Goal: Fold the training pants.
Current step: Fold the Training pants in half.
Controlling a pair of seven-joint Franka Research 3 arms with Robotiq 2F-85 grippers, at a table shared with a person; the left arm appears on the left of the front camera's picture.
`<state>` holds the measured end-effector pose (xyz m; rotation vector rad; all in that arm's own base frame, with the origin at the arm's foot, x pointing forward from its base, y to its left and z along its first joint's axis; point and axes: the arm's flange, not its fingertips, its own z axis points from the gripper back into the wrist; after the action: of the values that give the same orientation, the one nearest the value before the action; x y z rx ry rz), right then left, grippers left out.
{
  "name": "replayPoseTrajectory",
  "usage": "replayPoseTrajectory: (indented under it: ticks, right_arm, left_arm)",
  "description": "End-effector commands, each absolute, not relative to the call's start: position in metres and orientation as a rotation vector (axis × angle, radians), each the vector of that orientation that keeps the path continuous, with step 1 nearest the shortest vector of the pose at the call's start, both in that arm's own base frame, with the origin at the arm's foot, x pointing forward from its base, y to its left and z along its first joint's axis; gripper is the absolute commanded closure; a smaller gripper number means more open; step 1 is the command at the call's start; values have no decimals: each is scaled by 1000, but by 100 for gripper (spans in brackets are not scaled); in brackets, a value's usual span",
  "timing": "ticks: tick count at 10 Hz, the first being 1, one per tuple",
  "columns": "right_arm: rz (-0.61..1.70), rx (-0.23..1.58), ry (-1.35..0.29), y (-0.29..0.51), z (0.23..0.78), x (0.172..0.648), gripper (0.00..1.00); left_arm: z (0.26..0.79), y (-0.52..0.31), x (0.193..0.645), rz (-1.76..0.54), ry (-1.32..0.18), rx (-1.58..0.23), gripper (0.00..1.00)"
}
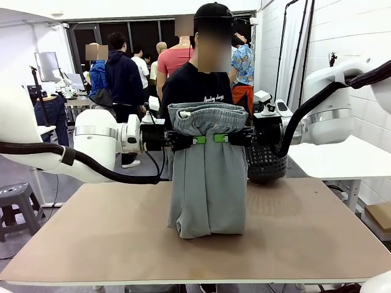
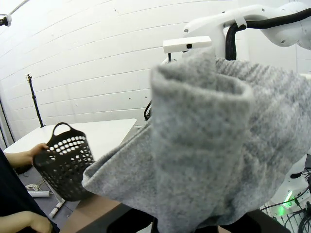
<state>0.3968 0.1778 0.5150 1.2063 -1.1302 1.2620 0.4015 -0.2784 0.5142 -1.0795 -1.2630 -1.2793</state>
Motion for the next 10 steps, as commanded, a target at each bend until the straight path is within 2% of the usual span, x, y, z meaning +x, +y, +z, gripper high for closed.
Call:
replayPoseTrajectory:
  ticks: [1,7,10]
  right_arm:
    - [1262,1206,-1130,178,515,397,100]
    - [1220,1329,-1014,191,507,372,100]
    - [1220,1308,-997,194,512,398,100]
  left_arm:
    - [514,-278,401,-1279,-1263,-1080,100]
    - [519,-266,357,-1262,-1201,-1104,100]
    - [512,-270,388,-1190,-1161,-1109,100]
